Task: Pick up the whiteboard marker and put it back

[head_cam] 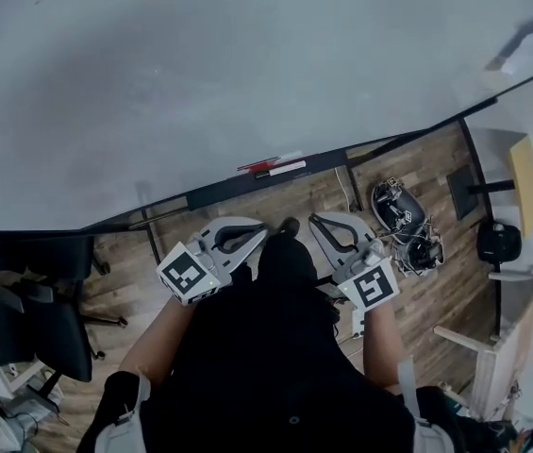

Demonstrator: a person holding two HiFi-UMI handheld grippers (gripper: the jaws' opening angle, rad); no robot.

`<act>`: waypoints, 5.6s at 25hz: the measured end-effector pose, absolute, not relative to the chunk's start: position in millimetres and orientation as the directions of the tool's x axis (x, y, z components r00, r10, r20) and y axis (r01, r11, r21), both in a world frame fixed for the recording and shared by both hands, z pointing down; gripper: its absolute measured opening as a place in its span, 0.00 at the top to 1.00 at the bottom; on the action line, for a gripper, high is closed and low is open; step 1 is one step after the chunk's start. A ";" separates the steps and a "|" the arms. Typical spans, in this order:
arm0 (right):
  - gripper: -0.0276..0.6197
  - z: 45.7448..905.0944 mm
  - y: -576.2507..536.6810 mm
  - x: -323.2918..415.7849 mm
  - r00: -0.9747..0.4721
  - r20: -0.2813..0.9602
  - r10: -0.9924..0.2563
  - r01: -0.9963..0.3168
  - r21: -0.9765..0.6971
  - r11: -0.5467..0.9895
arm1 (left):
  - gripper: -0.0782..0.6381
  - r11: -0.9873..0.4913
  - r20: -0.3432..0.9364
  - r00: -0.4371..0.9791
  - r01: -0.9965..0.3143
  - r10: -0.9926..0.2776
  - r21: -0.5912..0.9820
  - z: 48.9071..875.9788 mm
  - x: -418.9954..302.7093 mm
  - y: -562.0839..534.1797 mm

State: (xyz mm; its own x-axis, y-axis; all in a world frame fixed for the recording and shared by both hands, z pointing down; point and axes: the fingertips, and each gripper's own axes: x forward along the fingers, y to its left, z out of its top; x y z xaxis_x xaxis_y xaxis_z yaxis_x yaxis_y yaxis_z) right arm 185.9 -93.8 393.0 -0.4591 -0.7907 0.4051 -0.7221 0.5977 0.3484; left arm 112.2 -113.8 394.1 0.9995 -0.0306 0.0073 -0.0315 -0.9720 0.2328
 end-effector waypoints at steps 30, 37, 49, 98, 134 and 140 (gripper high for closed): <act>0.90 506.3 -206.7 188.8 -0.534 0.602 -0.594 -0.500 0.342 0.796 | 0.88 -0.918 0.009 0.970 -0.233 -0.243 0.322 423.8 103.4 -187.0; 0.82 539.9 -214.9 191.6 -0.506 0.664 -0.551 -0.461 0.332 0.823 | 0.88 -0.912 0.009 0.967 -0.243 -0.255 0.331 427.8 104.4 -190.0; 0.82 571.2 -220.2 196.0 -0.425 0.747 -0.511 -0.392 0.357 0.848 | 0.88 -0.915 0.020 0.964 -0.258 -0.265 0.310 432.1 103.5 -185.4; 0.85 521.6 -214.7 187.0 -0.447 0.673 -0.589 -0.433 0.414 0.801 | 0.88 -0.936 0.022 0.969 -0.242 -0.244 0.257 412.6 100.3 -188.6; 0.85 317.7 -168.9 183.7 -0.804 -0.155 -0.574 -0.539 -0.220 0.813 | 0.88 -0.986 -0.044 0.987 -0.151 -0.155 0.077 350.0 98.7 -179.7; 0.85 299.7 -160.0 187.2 -0.806 -0.280 -0.521 -0.446 -0.290 0.846 | 0.88 -0.990 -0.046 0.990 -0.127 -0.130 0.064 347.7 99.5 -177.8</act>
State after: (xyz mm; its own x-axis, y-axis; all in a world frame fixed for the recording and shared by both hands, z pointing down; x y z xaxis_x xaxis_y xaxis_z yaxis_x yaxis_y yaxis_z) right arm 187.2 -160.0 299.7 -0.8060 -0.5212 -0.2805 -0.4464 0.8465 -0.2901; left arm 99.5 -177.8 347.7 0.9904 -0.1301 -0.0464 -0.1270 -0.9899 0.0635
